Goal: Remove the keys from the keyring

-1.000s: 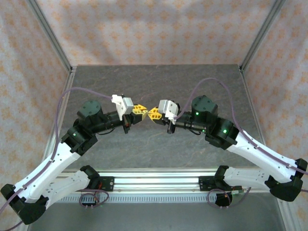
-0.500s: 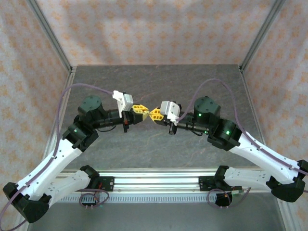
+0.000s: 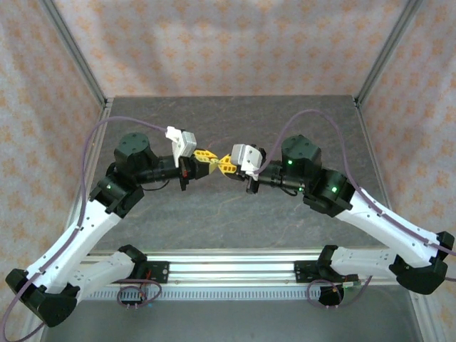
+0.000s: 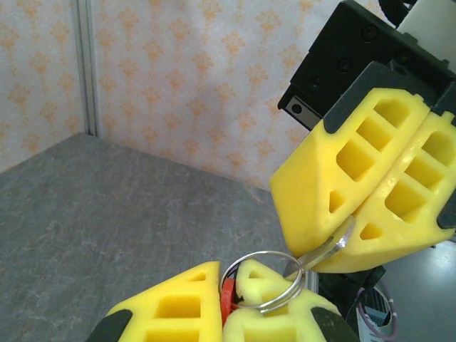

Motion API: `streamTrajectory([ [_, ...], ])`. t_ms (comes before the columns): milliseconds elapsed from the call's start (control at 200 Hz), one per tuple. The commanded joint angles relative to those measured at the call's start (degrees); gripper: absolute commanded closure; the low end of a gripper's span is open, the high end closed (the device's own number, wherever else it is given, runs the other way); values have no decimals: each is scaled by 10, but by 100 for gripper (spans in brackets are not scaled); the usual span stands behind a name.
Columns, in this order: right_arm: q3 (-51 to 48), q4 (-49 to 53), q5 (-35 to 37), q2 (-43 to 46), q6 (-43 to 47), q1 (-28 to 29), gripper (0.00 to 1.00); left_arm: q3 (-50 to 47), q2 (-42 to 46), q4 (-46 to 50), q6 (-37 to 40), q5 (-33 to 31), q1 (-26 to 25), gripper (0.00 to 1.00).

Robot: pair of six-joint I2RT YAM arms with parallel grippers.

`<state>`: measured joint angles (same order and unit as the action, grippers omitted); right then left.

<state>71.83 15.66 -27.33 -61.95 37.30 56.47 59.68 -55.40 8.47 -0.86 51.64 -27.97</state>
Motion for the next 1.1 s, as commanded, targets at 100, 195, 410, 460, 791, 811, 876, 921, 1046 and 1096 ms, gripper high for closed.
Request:
streamTrajectory([
  [100,-4,34,-201,-38,13,61,100,24,-53,-53,-31,-103,21,100],
  [195,1,31,-206,-51,16,61,100,25,-57,-51,-30,-90,22,100],
  [410,14,12,-222,-74,18,63,100,25,-67,-51,-26,-63,21,100],
  [460,11,-2,-223,-78,10,63,100,25,-69,-52,-26,-64,20,100],
  [791,-1,-66,-158,-104,-40,64,100,6,-52,-74,-20,-80,19,100],
  [811,-2,-72,-156,-106,-48,64,100,4,-52,-74,-20,-81,19,100],
  [876,-3,-79,-162,-111,-52,63,100,2,-51,-77,-20,-83,18,100],
  [921,-4,-83,-166,-114,-57,64,100,0,-49,-78,-21,-83,17,100],
  [1046,-12,-84,-192,-109,-52,64,100,-2,-45,-79,-20,-84,16,100],
  [1096,-12,-79,-185,-107,-51,64,100,-2,-44,-75,-18,-87,16,100],
])
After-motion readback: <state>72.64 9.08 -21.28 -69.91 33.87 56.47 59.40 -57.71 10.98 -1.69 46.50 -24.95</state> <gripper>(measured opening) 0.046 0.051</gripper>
